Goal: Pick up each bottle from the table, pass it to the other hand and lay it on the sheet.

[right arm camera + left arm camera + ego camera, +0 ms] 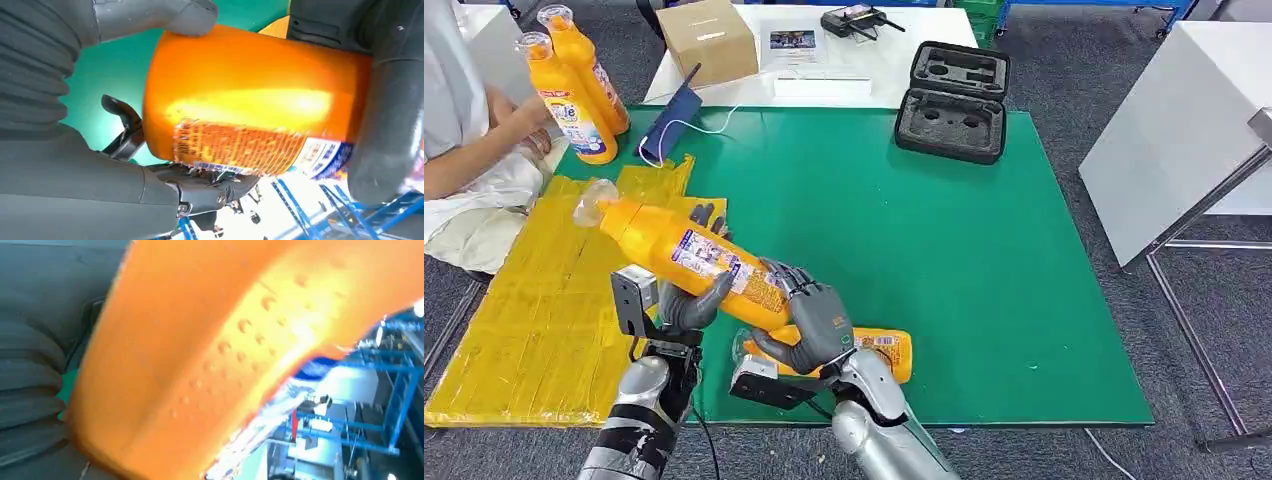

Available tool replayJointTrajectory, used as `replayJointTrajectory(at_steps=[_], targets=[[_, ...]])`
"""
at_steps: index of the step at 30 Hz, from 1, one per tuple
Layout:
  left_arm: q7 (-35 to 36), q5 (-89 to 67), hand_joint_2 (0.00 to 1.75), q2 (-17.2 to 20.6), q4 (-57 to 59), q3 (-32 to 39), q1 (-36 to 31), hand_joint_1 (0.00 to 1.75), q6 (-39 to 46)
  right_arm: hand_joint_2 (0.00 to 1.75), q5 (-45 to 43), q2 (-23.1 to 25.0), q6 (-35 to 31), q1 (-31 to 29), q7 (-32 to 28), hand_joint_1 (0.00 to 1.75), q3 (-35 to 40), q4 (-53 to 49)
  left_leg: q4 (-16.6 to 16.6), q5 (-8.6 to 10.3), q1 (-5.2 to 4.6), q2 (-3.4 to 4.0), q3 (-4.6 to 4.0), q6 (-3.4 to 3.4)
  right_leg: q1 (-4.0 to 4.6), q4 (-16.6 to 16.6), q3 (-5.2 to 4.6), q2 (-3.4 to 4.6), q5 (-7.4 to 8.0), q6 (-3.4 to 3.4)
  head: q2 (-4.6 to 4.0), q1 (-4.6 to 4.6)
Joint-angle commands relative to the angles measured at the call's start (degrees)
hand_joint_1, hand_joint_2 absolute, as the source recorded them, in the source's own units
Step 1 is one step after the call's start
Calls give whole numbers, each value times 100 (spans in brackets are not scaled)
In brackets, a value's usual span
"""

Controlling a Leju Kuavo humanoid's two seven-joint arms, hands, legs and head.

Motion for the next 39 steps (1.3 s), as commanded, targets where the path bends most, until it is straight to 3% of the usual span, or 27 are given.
replayJointTrajectory(at_steps=[1,6,16,18,19,23,30,31,32,36,39], targets=[[48,245,175,-73,239,618,-569,175,202,175,6,-172,3,39,-188,175,982,543,1,-20,11,-9,38,-13,11,-8,47,-5,-21,-13,0,2],[-87,278,175,-147,-51,633,-522,175,486,175,-480,-140,401,42,-346,175,770,537,0,-6,7,-14,9,-7,7,-6,16,-8,-9,-8,0,0],[-149,102,175,-141,-465,426,-521,175,673,175,-752,-196,406,13,-388,175,376,-15,4,-7,8,-17,6,-8,8,-3,15,-12,-11,-8,0,-2],[-144,95,175,-139,-493,405,-513,175,668,175,-763,-198,409,41,-380,31,295,-106,5,-12,11,-21,13,-10,11,-4,24,-15,-15,-10,0,2],[-140,89,175,-136,-511,396,-504,175,667,175,-767,-200,398,66,-384,0,243,-176,3,-6,7,-17,5,-7,6,-3,13,-12,-10,-7,0,-2],[-141,-38,175,-115,-606,385,-478,175,798,175,-917,-223,305,201,-412,0,2,-573,2,-9,5,-16,10,-8,5,-4,18,-11,-12,-8,0,0],[-352,-1124,175,54,-1045,459,-683,175,1858,175,-1577,-338,374,422,-606,0,-476,-1711,7,-7,7,-17,-2,-7,7,1,6,-10,-9,-8,0,2],[-343,-1319,175,97,-1103,484,-711,175,1990,0,-1718,-357,448,464,-590,0,-568,-1905,12,-14,8,-18,10,-11,8,5,20,-10,-18,-11,0,0],[-466,-1861,175,177,-1150,447,-748,175,2383,0,-1889,-381,570,483,-607,0,-638,-2059,7,-9,5,-10,2,-7,5,1,9,-2,-9,-7,0,0],[-464,-1871,175,173,-1171,457,-768,175,2385,0,-1923,-403,606,485,-605,0,-666,-2118,1,-4,3,-10,0,-5,4,-4,8,-4,-5,-5,0,0],[-265,-4215,175,537,-668,35,-1053,175,3790,0,-2436,-442,711,452,-809,0,-698,-2238,-1,-4,2,-8,4,-5,3,-4,12,-2,-4,-5,0,2]])
